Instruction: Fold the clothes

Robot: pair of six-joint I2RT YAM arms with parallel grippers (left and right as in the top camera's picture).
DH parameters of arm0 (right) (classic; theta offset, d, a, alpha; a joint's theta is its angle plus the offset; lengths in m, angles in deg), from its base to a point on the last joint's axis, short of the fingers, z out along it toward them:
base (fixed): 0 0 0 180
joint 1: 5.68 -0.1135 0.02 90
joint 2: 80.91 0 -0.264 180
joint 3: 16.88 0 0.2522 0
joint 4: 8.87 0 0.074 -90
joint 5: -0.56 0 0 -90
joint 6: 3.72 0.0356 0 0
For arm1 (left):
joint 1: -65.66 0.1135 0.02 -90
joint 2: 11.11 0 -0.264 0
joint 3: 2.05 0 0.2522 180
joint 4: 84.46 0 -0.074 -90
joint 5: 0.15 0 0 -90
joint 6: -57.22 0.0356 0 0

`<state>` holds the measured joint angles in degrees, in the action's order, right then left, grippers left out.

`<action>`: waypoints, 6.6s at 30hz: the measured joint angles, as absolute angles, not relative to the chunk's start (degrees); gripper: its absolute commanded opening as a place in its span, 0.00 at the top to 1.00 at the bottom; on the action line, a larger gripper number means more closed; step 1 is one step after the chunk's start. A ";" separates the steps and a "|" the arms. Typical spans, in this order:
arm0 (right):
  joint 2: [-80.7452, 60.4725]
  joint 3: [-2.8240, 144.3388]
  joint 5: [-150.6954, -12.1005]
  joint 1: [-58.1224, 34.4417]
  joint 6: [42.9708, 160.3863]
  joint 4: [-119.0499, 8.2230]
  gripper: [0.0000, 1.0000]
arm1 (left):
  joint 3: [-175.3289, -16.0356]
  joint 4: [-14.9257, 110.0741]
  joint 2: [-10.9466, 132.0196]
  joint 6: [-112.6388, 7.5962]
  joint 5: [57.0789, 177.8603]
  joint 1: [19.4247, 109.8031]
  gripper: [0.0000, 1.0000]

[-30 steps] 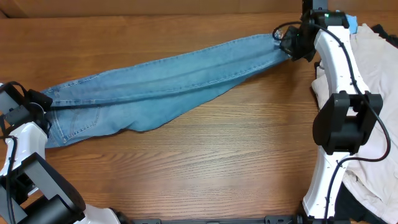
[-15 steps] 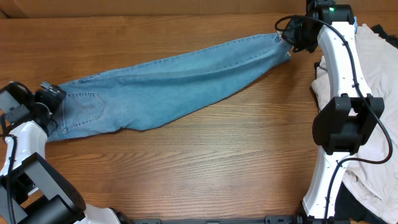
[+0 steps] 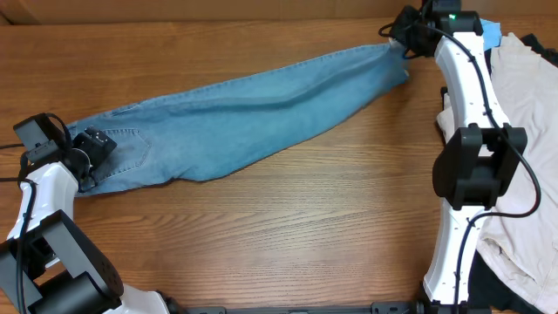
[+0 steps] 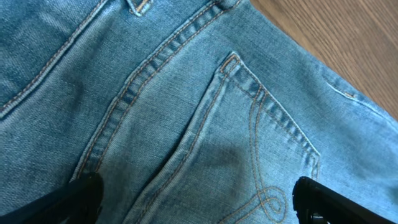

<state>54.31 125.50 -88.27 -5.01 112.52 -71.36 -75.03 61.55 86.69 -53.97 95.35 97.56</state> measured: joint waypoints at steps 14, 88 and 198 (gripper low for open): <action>54.81 125.50 -88.97 0.61 108.04 -88.01 0.34 | -75.03 60.52 86.80 -53.76 95.13 97.54 0.00; 50.40 111.99 -92.58 3.67 90.23 -106.37 0.62 | -75.03 59.10 86.95 -45.87 92.66 105.08 0.00; 52.34 123.51 -81.45 7.08 105.98 -101.37 0.96 | -78.96 68.46 100.72 -57.06 104.22 102.55 0.96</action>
